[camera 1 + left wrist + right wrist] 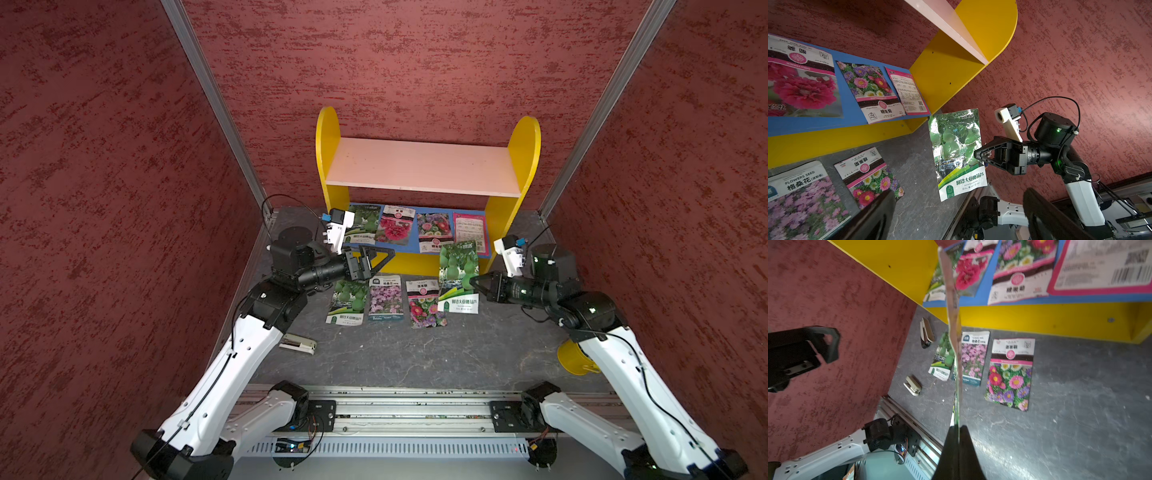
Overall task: Take the seed bag off the shelf
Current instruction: Place the seed packet at the center of the board.
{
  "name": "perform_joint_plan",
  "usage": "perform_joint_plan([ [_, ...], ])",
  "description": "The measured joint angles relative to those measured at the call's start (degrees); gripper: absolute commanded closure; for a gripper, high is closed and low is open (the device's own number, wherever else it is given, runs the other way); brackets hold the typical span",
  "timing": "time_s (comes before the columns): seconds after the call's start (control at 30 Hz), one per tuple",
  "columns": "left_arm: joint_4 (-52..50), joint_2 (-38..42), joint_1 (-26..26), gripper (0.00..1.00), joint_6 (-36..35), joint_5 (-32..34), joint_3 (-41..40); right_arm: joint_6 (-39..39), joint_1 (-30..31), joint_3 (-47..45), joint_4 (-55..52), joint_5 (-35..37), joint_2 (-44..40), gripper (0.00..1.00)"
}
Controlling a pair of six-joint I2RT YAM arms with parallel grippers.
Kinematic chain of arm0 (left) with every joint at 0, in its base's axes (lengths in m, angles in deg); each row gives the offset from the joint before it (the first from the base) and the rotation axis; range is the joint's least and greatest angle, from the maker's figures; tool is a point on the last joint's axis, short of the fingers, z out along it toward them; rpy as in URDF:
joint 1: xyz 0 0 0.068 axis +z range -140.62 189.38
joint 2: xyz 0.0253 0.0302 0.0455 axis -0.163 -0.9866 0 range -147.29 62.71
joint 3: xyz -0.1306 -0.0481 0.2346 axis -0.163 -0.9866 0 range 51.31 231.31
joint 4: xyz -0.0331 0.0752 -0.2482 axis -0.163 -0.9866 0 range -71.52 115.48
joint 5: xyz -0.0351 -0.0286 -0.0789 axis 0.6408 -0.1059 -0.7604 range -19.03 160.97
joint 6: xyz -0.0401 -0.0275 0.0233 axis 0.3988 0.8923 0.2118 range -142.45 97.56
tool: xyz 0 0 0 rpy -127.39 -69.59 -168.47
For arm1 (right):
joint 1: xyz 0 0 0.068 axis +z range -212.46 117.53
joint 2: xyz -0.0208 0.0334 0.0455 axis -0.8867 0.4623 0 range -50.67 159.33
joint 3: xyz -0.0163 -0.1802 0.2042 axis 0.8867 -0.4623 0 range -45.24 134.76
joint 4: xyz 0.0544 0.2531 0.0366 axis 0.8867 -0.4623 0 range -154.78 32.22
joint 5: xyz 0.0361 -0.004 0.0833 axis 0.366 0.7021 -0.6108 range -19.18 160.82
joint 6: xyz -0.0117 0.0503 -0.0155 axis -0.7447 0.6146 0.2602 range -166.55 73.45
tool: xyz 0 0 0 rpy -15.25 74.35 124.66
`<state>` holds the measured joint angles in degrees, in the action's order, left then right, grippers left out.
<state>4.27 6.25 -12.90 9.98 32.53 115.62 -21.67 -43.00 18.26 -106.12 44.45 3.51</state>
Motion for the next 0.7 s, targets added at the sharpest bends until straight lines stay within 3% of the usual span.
perform_joint_plan([
  [0.3, -5.92, 1.64, -2.29, 0.00, -4.09, 1.22, -0.44, -5.31, -3.63, -5.05, -5.11, -2.10, 4.04, 1.00],
  [0.7, -7.39, 1.77, -4.81, 0.00, -5.31, 2.64, -5.57, -12.04, -9.84, -8.81, -3.61, -4.37, 17.18, 1.00],
])
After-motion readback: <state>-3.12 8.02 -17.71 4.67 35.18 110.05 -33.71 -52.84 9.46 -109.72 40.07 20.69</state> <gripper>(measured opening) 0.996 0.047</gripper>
